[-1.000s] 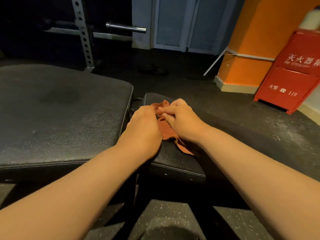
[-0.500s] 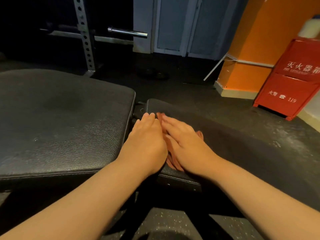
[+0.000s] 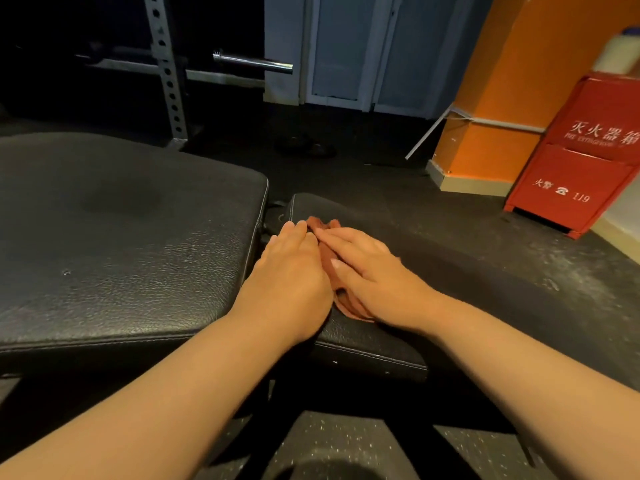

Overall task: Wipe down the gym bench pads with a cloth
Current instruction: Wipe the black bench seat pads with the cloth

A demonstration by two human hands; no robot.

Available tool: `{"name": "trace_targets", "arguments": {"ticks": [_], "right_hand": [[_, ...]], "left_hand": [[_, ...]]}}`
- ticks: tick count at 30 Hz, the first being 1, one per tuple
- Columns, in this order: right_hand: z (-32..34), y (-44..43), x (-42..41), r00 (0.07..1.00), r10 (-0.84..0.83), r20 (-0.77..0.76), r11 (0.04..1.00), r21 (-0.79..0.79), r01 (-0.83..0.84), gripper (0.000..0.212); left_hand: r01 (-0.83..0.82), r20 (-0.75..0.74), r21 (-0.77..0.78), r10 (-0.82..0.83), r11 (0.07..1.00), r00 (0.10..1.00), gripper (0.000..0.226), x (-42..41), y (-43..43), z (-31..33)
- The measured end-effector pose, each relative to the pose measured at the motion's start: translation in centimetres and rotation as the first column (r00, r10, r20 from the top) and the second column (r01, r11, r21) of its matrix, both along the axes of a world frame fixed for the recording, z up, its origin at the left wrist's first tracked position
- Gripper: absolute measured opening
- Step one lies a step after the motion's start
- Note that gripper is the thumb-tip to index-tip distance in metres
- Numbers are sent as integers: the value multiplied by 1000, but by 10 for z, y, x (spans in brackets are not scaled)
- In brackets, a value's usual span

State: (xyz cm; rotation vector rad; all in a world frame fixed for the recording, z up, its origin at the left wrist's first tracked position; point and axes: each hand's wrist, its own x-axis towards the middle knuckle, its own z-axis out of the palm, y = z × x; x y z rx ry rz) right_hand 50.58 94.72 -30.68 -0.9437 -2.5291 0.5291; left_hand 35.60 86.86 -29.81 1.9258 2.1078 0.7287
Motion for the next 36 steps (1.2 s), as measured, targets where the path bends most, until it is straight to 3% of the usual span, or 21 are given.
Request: {"name": "trace_targets", "arguments": {"ticks": [3,5,6,12,16,19,23,25,27,29,30,34,36], "right_hand": [[2,32,-4,988,-155,-22,986,-66,153,42],[9,36,-22,941,-338,31,935,-100,340,39],[8,32,-27,939,-337,70,936,-87,342,42],[11,20,7,991,22,134,982,-187,4,53],[2,39,-24,986,-167,-4,982,-87,166,44],[6,36,-34,968,-247,52,966,-60,250,48],[7,12,-2,993,-20,116,982,-185,41,49],[10,11,8,987,34,159,990,-139,-12,50],[13,30,2,980,-90,177,991,-81,106,49],[19,43,-14,934,-307,180,929,-154,335,48],[20,42,-23,927,-338,165,918,-160,363,47],[9,-13,-22,985,-166,37,983,-78,169,48],[-6,-44,9,996,-54,66,999,-3,54,51]], "left_hand": [[-50,-19,-24,50,998,999,46,2,-2,2],[-53,-11,-20,53,998,999,44,4,-2,3],[-53,-5,-17,53,998,999,44,4,-3,3],[-34,-22,-5,34,999,999,45,2,1,-2],[-29,-41,18,30,999,999,43,0,1,-4],[-30,-45,10,31,999,999,47,1,0,-1],[-13,-33,-21,12,1000,999,51,4,-3,2],[-9,-27,-29,8,1000,1000,47,4,-4,4],[-9,-33,-22,8,1000,999,42,3,-3,4],[-13,-50,-17,12,1000,999,43,3,-3,4],[-10,-60,-13,9,1000,998,46,3,-2,5],[29,-33,-18,-30,999,999,47,-3,-2,4],[35,-24,-31,-36,999,999,41,-3,-1,3]]}}
